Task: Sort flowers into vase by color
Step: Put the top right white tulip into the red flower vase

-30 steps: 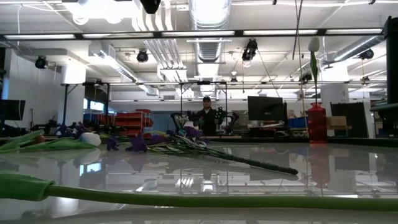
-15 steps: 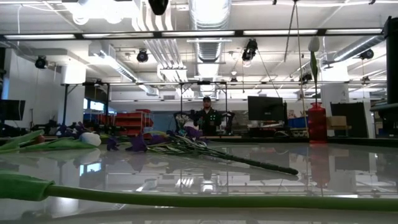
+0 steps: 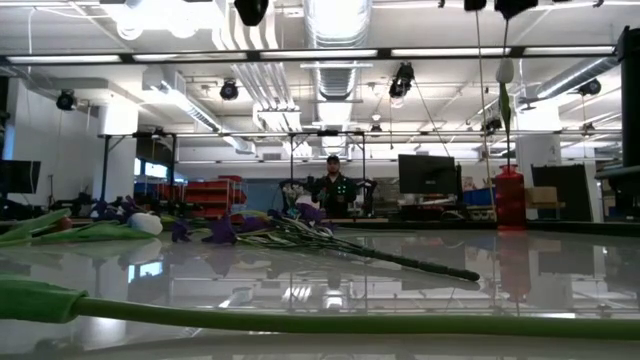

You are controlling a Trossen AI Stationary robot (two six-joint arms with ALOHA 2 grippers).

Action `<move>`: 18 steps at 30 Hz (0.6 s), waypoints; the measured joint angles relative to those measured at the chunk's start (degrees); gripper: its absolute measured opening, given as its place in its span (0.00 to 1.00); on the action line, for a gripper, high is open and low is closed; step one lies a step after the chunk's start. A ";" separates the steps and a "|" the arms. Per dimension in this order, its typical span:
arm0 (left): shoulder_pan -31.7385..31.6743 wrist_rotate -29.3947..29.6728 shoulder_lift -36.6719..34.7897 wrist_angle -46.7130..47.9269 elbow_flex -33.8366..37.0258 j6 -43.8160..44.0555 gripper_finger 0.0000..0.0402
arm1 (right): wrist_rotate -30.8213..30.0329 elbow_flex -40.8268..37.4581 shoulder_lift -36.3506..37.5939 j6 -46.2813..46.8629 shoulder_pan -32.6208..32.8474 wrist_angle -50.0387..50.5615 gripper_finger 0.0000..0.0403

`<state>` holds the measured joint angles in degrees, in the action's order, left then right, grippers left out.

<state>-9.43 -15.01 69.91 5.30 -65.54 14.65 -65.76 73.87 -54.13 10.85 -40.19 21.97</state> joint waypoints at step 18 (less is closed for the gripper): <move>-0.04 4.44 4.72 -4.83 0.00 0.97 0.40 | 2.80 -8.70 0.70 23.19 -5.98 15.88 0.03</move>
<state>-9.47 -10.57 74.63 0.47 -65.54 15.62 -62.96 65.17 -53.43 34.04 -46.17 37.85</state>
